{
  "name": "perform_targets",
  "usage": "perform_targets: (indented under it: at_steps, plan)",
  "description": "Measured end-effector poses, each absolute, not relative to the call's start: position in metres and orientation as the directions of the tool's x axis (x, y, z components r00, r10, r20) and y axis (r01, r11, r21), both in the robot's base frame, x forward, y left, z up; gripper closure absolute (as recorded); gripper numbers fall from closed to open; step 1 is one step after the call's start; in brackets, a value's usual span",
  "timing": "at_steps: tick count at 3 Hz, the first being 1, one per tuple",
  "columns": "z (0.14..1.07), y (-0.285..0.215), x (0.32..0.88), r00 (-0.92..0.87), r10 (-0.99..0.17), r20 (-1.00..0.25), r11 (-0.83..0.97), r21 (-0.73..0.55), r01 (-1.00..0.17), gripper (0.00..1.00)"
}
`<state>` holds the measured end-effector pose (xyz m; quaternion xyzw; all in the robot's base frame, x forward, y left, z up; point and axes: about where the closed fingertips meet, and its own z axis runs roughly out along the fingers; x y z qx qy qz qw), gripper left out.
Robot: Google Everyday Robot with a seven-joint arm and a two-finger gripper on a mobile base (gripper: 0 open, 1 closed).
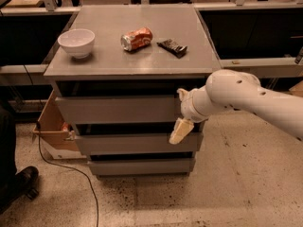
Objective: Open top drawer
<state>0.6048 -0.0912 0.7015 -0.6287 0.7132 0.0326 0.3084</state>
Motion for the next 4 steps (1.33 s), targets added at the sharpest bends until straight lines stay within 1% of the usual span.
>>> perform_targets:
  at_steps: [1,2,3,4]
  plan:
    - [0.677,-0.092,0.632,-0.029,-0.873,-0.486,0.214,-0.329,-0.92,0.0]
    - [0.669,-0.096,0.659,-0.032,-0.869,-0.493,0.228,-0.342,-0.912,0.0]
    - [0.662,-0.097,0.683,-0.026,-0.873,-0.487,0.222,-0.35,-0.91,0.02]
    - [0.654,-0.094,0.687,-0.019,-0.88,-0.474,0.201,-0.336,-0.92,0.24]
